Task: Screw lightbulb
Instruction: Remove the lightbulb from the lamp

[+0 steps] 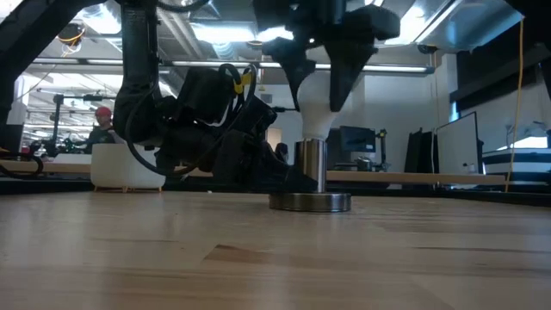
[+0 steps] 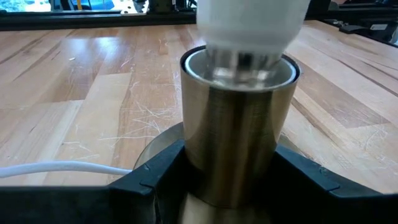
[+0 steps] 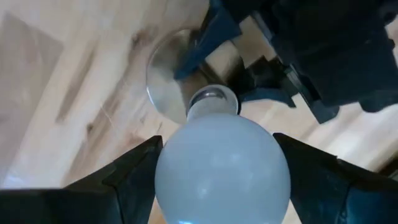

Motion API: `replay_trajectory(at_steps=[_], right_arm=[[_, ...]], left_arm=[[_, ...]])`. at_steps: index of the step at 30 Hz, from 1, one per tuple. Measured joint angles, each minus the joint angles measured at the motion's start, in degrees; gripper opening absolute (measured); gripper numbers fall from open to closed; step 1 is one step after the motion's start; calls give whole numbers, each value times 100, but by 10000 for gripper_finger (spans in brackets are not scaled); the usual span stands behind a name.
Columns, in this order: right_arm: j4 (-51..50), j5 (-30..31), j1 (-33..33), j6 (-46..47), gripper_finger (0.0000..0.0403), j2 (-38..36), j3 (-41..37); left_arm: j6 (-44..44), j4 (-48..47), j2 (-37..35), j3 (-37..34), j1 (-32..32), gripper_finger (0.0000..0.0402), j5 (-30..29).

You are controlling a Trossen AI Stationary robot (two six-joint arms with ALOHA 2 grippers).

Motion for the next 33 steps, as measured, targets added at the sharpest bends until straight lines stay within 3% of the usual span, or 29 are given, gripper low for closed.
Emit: replay_trajectory(at_steps=[9,16,20,25,33], right_arm=[[-434,-4,-38,319,282,-2,691],[-705,-258,-390,3031,283,-273,1083],[-704,233,-553,3712,284,-892,728],[-124,1046,-646,4704,284,-2056,-601],[2946,1458,-634,6394,284,-4496,-4571]], left_arm=[[-26,-1,0,-2,0,192,3],[-29,1,0,-2,0,192,3],[-29,1,0,-2,0,192,3],[-42,1,0,-2,0,192,3],[-112,5,0,-2,0,192,3]])
